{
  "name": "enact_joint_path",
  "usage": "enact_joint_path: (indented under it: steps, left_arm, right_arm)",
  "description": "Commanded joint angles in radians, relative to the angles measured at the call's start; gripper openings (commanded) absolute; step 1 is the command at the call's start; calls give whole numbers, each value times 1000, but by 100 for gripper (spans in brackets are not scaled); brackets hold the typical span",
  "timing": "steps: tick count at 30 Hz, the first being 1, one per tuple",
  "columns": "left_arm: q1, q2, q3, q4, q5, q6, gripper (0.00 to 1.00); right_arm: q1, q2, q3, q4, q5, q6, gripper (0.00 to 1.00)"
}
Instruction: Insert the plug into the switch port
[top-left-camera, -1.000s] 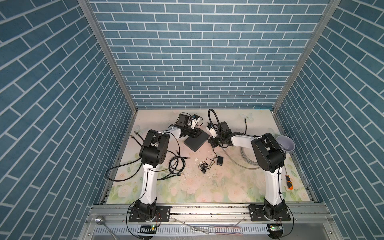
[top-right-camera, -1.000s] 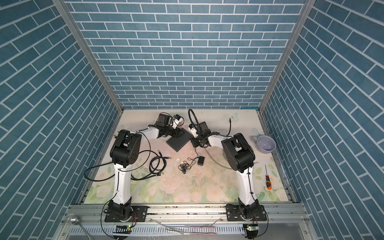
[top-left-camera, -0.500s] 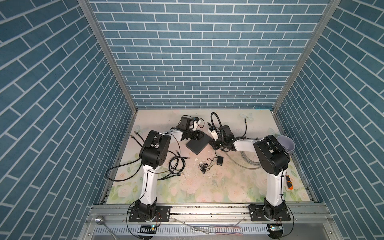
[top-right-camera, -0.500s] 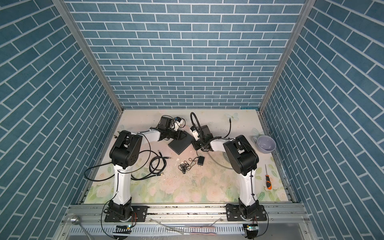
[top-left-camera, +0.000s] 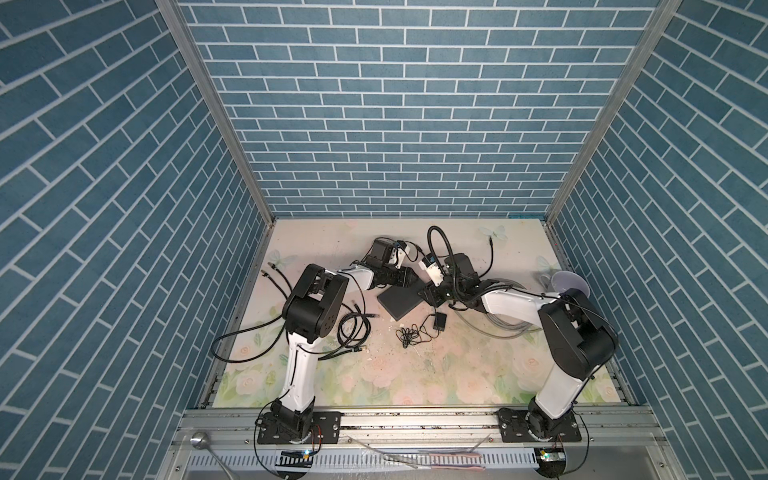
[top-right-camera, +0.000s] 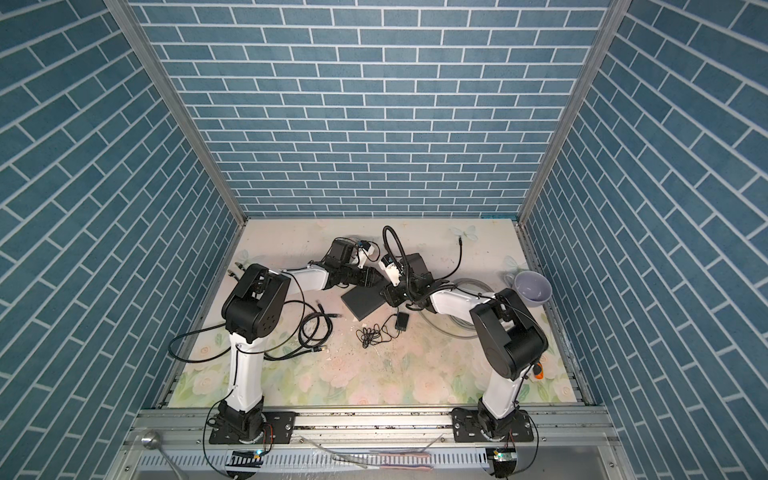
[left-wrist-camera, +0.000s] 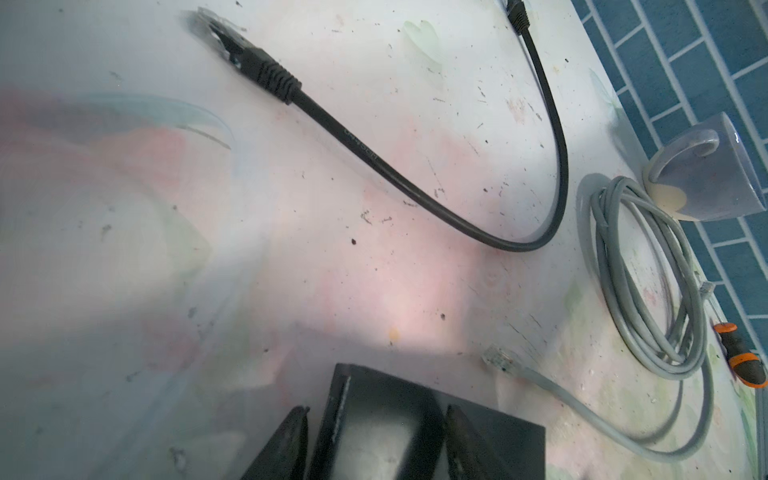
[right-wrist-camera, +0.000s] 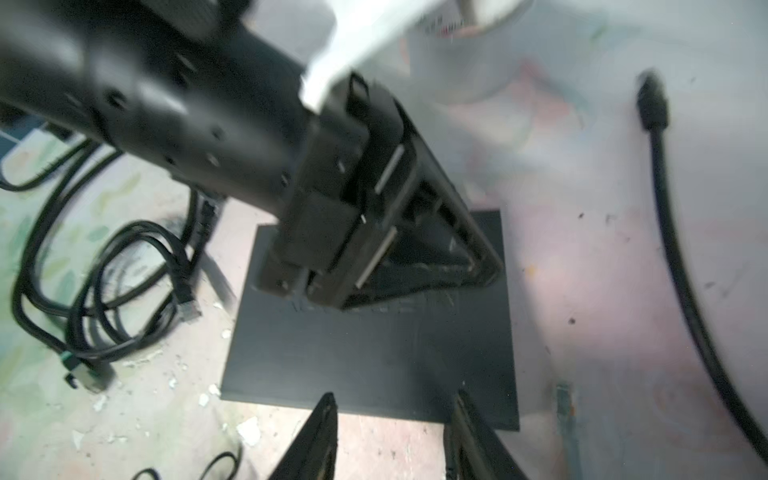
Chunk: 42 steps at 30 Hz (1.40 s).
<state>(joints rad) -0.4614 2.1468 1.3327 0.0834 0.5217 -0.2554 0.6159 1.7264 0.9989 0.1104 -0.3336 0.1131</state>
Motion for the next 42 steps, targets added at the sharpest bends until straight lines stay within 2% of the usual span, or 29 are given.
enact_joint_path:
  steps: [1, 3, 5, 7, 12, 18, 24, 28, 36, 42]
  left_arm:
    - [-5, 32, -33, -173, -35, -33, 55]
    - [-1, 33, -33, -175, -38, -33, 55]
    - [4, 32, -40, -165, -39, -39, 55]
    - [7, 32, -49, -152, -42, -47, 55]
    - [10, 25, -66, -121, -55, -66, 55]
    - [11, 14, -81, -104, -72, -80, 55]
    - [13, 4, -96, -97, -75, -83, 55]
    - [17, -13, -108, -98, -84, -84, 55]
    - [17, -67, -119, -209, -146, -81, 55]
    - [16, -89, -157, -190, -128, -116, 55]
  right_arm:
    - [-15, 2, 65, -77, -2, 229, 50]
    - [-13, 27, 92, -99, -26, 342, 50]
    - [-8, 23, 53, -29, -50, 440, 51]
    - [1, 4, 6, 10, -40, 506, 60]
    - [15, -5, -37, -22, 41, 553, 62]
    - [14, 67, -11, -2, 53, 617, 62]
    - [13, 104, 23, -19, 79, 625, 62]
    - [14, 139, 35, 34, 75, 624, 62]
    - [15, 253, 230, -32, 8, 506, 62]
    - [14, 330, 329, -81, -72, 454, 62]
